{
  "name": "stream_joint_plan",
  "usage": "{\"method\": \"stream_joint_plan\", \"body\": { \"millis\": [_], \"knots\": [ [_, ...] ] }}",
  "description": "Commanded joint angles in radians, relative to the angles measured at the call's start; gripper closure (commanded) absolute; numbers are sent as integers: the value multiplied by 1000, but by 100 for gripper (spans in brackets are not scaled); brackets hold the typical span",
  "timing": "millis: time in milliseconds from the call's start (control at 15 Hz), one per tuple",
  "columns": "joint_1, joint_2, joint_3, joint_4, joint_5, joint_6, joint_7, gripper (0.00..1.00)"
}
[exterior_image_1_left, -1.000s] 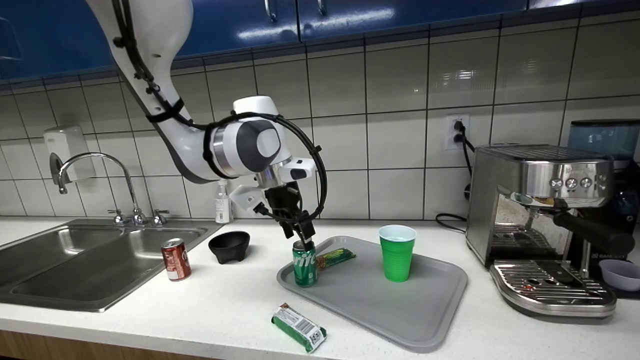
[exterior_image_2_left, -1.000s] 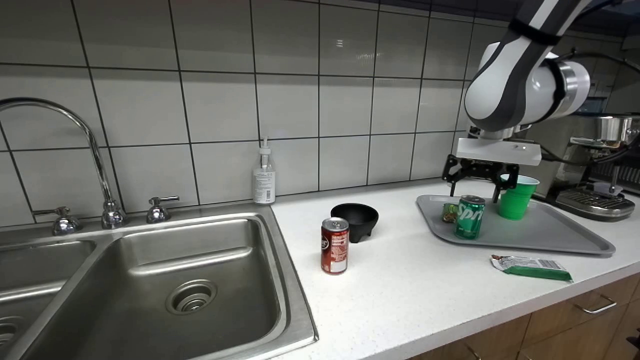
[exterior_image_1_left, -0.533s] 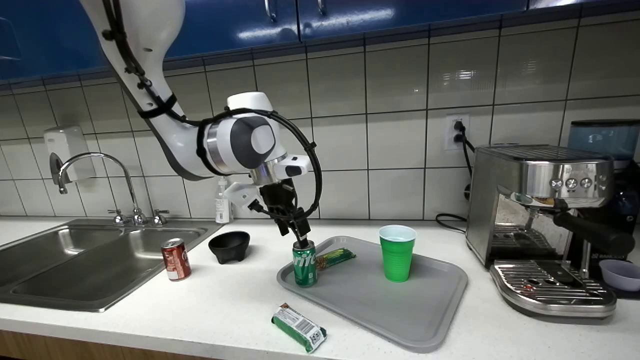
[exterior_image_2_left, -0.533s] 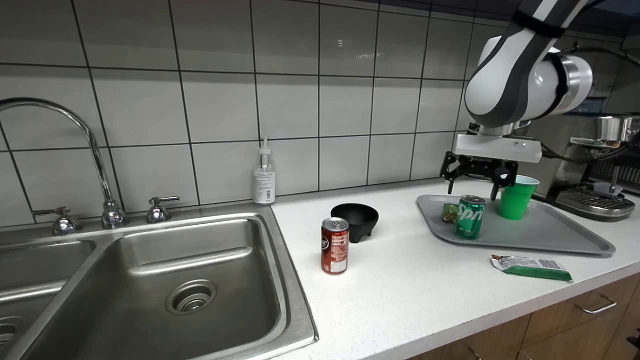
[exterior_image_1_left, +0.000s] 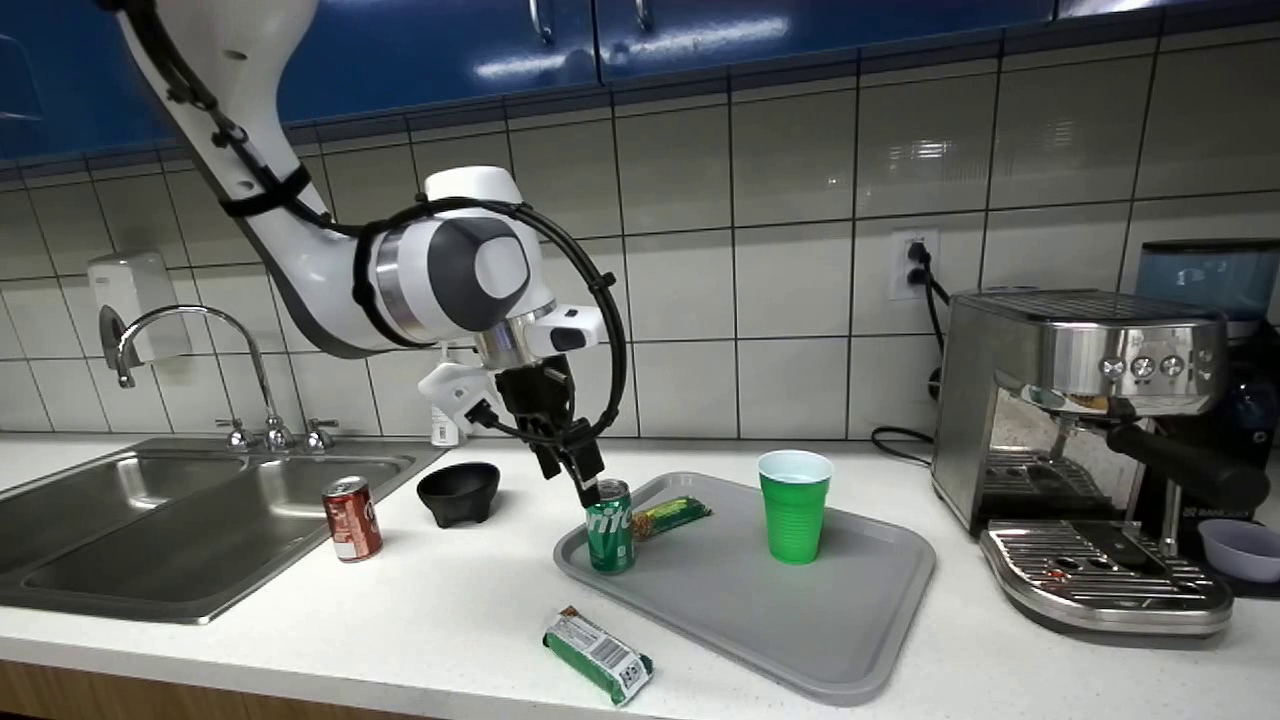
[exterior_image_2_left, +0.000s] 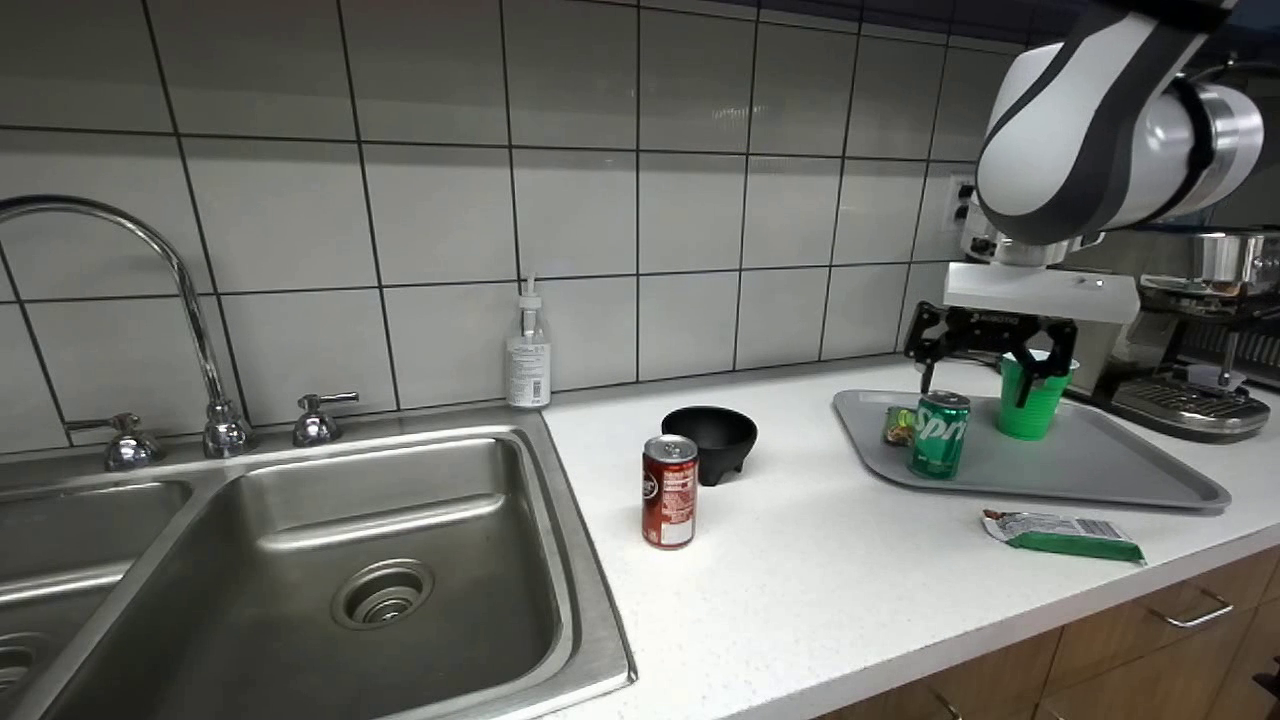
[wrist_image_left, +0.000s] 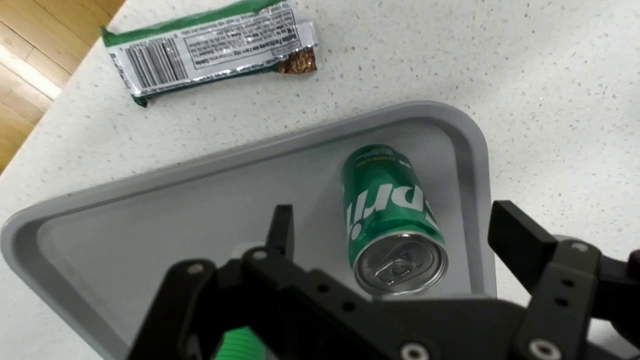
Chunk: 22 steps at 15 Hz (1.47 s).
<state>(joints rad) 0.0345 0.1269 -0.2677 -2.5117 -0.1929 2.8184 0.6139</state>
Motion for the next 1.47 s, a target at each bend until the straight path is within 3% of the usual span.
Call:
{"method": "stream_joint_plan", "body": {
  "millis": [0,267,667,1133,1400],
  "knots": [
    [-9,-115,4,-101,-87,-10,85,0],
    [-48,-178,31,-170,-182,-18,204,0],
    [-139,-215,91,-231,-360,-18,483,0],
    [-188,-181,118,-257,-419,-9,664,0],
    [-166,-152,79,-249,-438,-8,720,0]
  ]
}}
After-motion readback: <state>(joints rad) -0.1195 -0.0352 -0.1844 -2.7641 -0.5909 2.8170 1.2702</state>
